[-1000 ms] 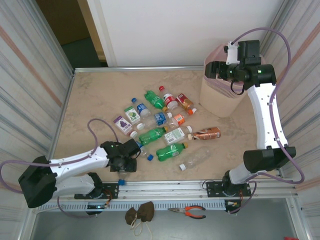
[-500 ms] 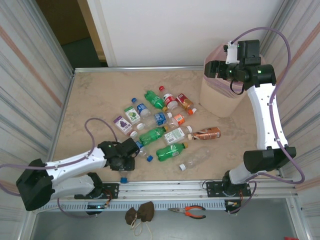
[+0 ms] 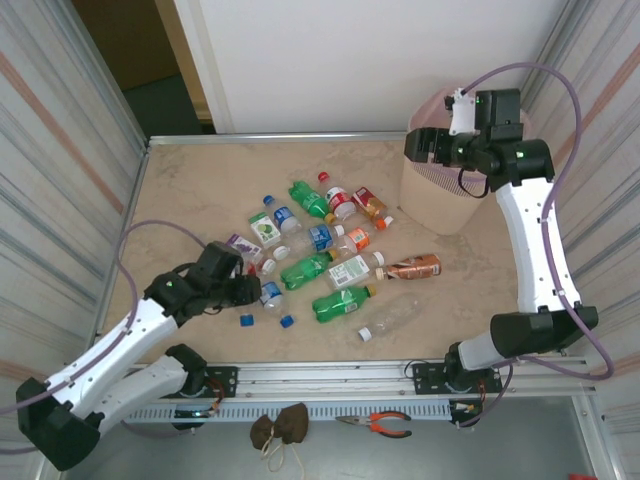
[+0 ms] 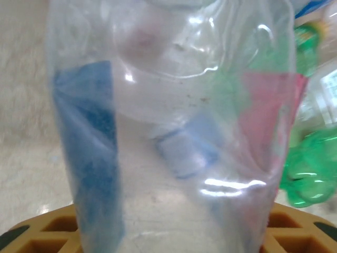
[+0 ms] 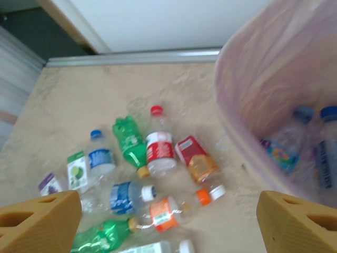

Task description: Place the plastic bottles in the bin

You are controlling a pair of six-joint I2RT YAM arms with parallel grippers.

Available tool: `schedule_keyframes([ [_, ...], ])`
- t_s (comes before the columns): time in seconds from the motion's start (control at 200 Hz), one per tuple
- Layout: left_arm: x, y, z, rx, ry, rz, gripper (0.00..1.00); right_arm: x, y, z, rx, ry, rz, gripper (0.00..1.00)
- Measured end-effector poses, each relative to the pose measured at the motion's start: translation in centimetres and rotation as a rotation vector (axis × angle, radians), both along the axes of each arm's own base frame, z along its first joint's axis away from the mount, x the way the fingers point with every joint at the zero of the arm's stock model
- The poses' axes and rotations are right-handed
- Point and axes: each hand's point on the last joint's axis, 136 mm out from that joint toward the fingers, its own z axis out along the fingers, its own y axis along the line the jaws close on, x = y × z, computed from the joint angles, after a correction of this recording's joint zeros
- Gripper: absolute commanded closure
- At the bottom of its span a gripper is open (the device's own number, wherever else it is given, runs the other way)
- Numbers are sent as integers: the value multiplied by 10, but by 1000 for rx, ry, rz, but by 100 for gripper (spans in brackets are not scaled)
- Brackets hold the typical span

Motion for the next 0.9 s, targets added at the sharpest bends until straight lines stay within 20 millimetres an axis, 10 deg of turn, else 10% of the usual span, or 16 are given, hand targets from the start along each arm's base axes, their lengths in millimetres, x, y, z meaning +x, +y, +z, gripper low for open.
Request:
schedule_keyframes([
  [0.351,49,-45,90,-248,-350,-214,52,-25,46,-13,229,-38,188,16],
  [0.897,55,-129,266,-619,-887,-722,54,-119,166,64,434,-356,785,9],
])
